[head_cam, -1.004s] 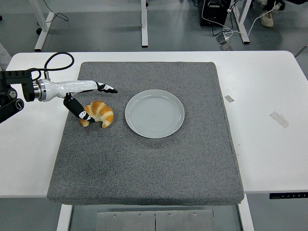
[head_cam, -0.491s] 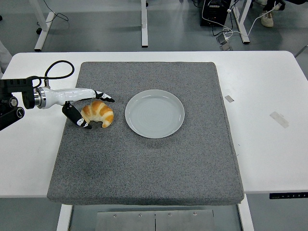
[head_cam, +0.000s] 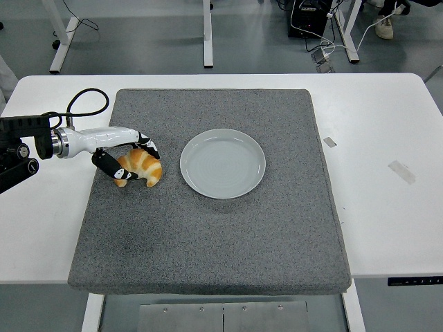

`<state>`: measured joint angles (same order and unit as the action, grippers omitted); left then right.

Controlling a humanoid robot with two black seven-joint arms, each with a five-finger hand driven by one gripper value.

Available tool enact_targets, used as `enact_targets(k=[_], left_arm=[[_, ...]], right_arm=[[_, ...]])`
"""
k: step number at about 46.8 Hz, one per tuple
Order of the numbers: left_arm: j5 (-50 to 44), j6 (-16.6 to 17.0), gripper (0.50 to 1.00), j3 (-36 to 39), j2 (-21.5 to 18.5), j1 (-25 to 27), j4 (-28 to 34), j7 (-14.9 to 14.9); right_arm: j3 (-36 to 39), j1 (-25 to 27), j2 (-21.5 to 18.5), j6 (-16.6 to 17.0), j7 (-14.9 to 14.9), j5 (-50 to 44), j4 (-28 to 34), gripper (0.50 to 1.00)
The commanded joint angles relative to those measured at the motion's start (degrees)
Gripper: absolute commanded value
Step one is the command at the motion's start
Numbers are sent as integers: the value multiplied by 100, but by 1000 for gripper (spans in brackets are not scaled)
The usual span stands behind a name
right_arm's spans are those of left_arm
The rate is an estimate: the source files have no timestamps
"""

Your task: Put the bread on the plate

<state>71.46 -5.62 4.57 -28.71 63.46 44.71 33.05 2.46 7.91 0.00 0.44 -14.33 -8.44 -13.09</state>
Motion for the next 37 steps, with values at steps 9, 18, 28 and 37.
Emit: enact_targets(k=[9, 18, 28, 37], left_arm=[[-219, 17, 690, -62, 23, 149, -103, -9], [-510, 8, 690, -35, 32, 351, -103, 0], [-598, -44, 692, -44, 32, 580, -103, 0], [-729, -62, 692, -53, 172, 870, -103, -35]], right_arm=[[0, 0, 0, 0, 0, 0, 0, 1000], [0, 0, 0, 0, 0, 0, 0, 1000], [0, -9, 0, 0, 0, 0, 0, 1000], [0, -9, 0, 0, 0, 0, 0, 1000]])
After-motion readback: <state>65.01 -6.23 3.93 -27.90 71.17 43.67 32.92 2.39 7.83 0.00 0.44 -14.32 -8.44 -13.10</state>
